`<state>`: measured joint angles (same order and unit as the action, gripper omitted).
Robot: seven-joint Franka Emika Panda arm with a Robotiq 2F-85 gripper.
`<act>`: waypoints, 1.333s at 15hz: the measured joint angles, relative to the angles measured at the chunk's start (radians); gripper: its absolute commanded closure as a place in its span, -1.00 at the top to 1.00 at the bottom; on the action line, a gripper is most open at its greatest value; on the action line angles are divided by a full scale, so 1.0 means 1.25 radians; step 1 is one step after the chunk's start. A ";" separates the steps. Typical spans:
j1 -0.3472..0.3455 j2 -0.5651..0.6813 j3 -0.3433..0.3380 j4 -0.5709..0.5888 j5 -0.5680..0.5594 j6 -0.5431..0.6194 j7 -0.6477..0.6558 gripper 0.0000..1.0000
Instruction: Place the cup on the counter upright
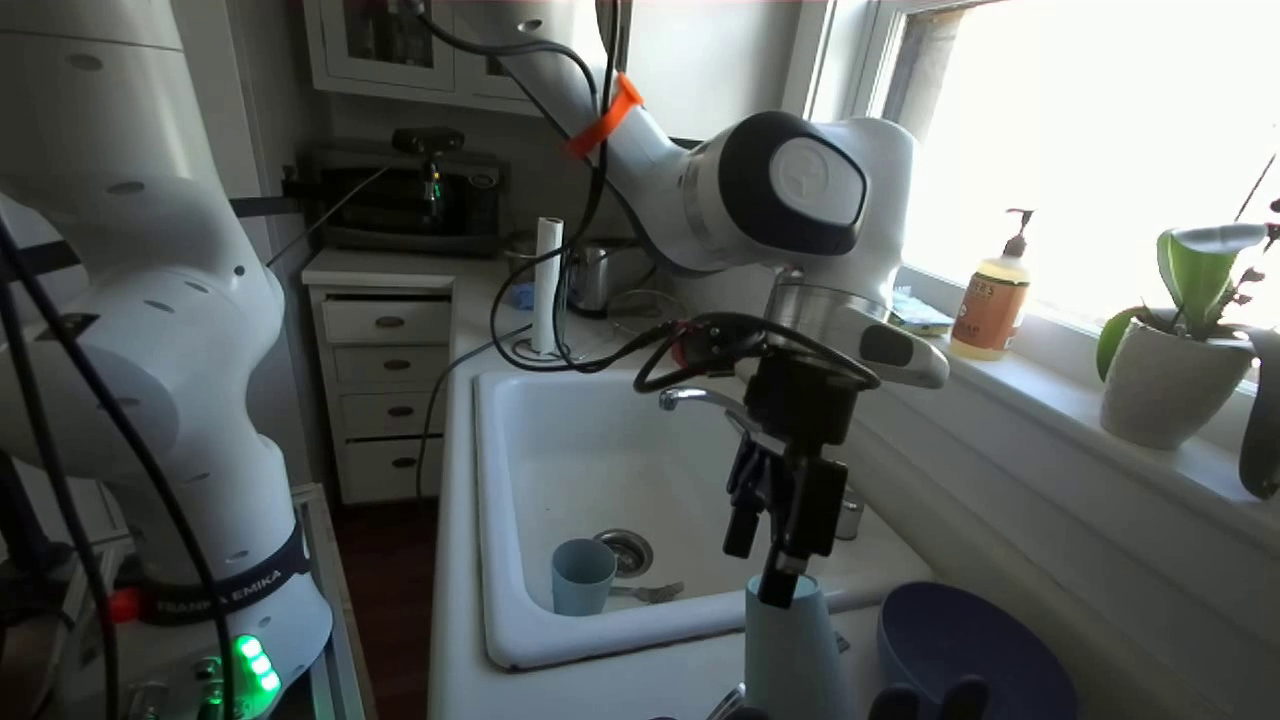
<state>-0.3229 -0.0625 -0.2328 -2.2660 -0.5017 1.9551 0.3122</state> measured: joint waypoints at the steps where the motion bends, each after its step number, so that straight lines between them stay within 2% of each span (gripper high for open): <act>1: 0.000 0.001 -0.004 0.001 0.014 0.006 -0.009 1.00; 5: 0.000 0.004 -0.014 0.004 0.049 0.028 -0.032 1.00; 12: 0.000 0.030 -0.020 0.018 0.049 0.069 -0.042 1.00; 13: 0.000 0.036 -0.020 0.021 0.048 0.069 -0.043 0.87; 15: 0.000 0.047 -0.020 0.030 0.045 0.069 -0.043 0.31; 17: 0.000 0.058 -0.021 0.039 0.039 0.068 -0.043 0.02; 19: 0.000 0.066 -0.025 0.050 0.029 0.064 -0.043 -0.20; 20: 0.000 0.068 -0.026 0.056 0.029 0.061 -0.043 -0.20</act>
<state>-0.3229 0.0230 -0.2659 -2.1957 -0.4661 2.0314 0.2582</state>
